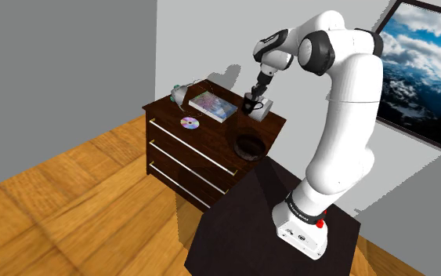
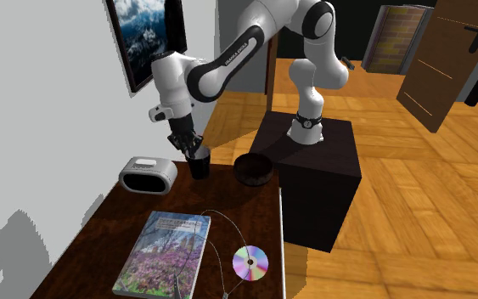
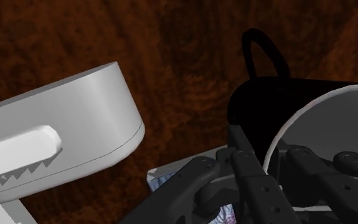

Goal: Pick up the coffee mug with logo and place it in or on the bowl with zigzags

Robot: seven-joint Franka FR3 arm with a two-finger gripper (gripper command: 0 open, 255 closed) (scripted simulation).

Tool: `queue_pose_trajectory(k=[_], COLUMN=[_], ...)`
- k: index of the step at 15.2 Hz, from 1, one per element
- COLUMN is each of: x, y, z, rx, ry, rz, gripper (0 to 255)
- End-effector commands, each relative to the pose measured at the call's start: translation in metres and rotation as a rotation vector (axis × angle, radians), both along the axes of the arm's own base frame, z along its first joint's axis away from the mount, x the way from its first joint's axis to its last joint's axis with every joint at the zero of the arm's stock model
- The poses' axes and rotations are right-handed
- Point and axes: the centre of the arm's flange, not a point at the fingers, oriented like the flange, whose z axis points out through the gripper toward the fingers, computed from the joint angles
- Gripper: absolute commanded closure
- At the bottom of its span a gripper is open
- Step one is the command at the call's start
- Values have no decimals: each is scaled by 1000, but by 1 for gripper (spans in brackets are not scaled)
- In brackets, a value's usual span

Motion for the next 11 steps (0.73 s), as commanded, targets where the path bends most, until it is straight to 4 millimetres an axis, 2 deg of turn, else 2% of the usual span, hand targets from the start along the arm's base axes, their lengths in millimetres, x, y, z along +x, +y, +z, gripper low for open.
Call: queue_pose_trajectory(k=[1,3,11], x=[1,1,-71], y=[0,0,77], z=[12,20,31], rx=[0,0,0], ry=[0,0,0], rz=[0,0,0], gripper=[255,255,255])
